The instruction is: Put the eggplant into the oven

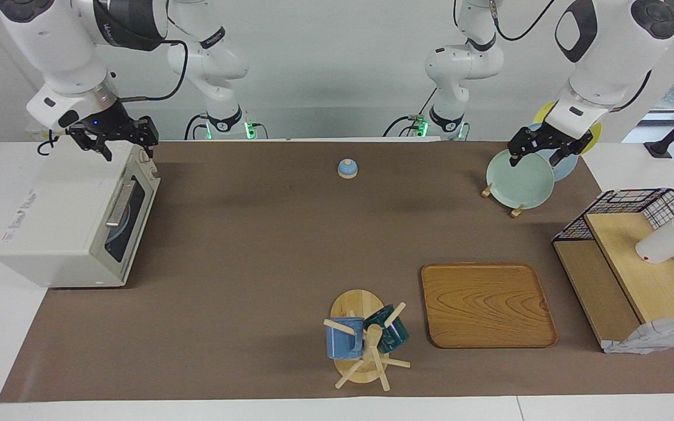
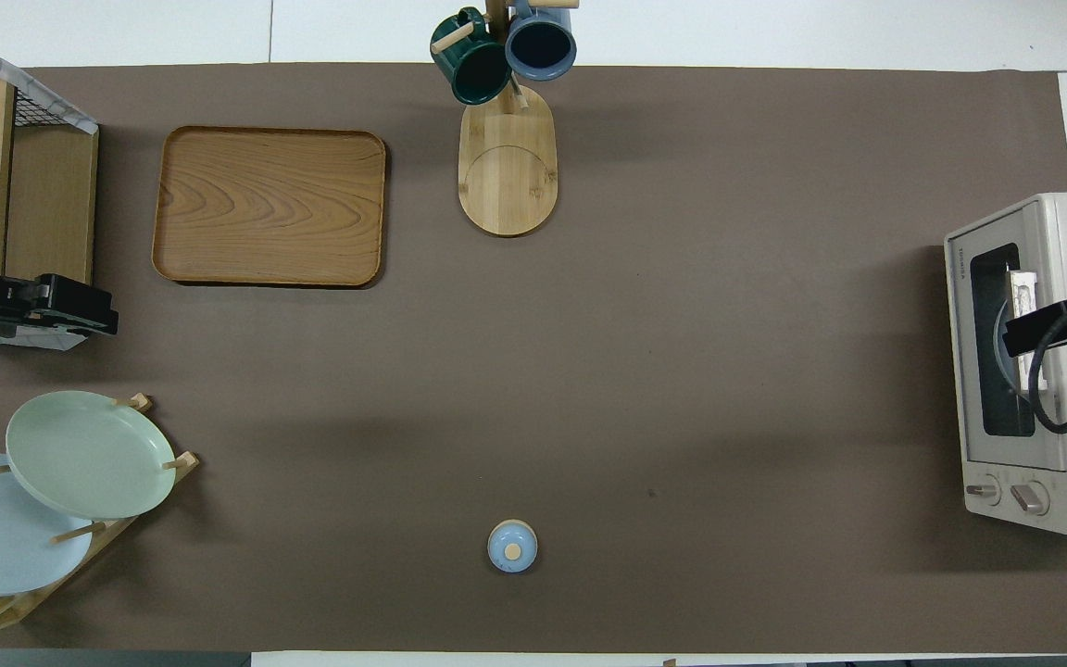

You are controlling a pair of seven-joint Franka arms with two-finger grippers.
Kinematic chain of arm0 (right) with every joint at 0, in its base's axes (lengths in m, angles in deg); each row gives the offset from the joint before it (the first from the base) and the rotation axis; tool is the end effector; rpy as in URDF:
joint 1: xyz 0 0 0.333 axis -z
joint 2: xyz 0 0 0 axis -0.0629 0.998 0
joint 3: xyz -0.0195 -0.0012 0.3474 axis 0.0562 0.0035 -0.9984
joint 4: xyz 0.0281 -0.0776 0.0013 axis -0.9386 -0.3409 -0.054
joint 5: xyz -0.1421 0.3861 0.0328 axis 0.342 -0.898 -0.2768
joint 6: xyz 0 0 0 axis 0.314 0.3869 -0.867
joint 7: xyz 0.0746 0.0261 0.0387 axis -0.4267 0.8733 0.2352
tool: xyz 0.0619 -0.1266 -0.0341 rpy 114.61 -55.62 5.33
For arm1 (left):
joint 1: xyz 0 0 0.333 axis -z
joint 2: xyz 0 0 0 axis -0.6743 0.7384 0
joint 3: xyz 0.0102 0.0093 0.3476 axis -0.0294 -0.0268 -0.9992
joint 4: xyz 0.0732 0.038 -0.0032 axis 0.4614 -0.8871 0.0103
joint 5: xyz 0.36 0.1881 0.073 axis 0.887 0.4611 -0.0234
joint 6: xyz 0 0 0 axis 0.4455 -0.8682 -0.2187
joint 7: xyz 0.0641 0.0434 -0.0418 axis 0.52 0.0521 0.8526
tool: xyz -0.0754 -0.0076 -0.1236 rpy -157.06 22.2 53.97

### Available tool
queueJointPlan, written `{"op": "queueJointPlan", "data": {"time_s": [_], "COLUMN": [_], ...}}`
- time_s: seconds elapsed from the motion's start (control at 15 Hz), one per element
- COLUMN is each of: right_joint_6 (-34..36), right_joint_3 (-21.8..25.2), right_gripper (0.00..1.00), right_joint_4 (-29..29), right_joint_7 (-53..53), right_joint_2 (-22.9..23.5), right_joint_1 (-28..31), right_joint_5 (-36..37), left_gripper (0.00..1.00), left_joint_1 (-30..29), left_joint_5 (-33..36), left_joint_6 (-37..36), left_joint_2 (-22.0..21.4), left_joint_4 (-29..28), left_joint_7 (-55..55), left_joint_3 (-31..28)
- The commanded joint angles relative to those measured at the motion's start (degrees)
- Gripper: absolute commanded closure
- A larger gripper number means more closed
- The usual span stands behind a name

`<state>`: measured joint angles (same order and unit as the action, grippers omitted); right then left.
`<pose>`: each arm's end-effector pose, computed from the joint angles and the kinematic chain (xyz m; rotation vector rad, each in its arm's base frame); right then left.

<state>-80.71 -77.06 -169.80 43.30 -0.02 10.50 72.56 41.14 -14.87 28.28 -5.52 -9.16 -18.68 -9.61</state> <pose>0.5388 -0.0450 0.5880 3.0552 0.2278 -0.2110 0.5473 -0.0443 0.5799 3.1169 -0.1004 -0.1243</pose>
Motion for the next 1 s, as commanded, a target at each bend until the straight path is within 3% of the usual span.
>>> {"op": "queueJointPlan", "data": {"time_s": [0.0,0.33,0.6,0.93], "right_joint_6": [2.09,4.98,6.66,6.31], "right_joint_3": [-0.21,0.14,3.83,7.08], "right_gripper": [0.00,0.00,0.00,0.00], "right_joint_4": [2.76,4.17,7.41,6.98], "right_joint_7": [0.17,-6.16,-6.42,-6.25], "right_joint_2": [2.02,4.13,6.23,4.21], "right_joint_1": [-0.13,-2.32,-5.58,-7.60], "right_joint_5": [-0.91,-1.71,-1.00,-1.53], "left_gripper": [0.00,0.00,0.00,0.00], "left_joint_1": [-0.93,-0.93,-0.93,-0.93], "left_joint_5": [0.86,0.86,0.86,0.86], "left_joint_6": [-0.11,-0.11,-0.11,-0.11], "left_joint_2": [-0.46,-0.46,-0.46,-0.46], "left_joint_4": [-0.23,-0.23,-0.23,-0.23], "left_joint_7": [-0.63,-0.63,-0.63,-0.63], "left_joint_3": [0.66,0.66,0.66,0.66]}}
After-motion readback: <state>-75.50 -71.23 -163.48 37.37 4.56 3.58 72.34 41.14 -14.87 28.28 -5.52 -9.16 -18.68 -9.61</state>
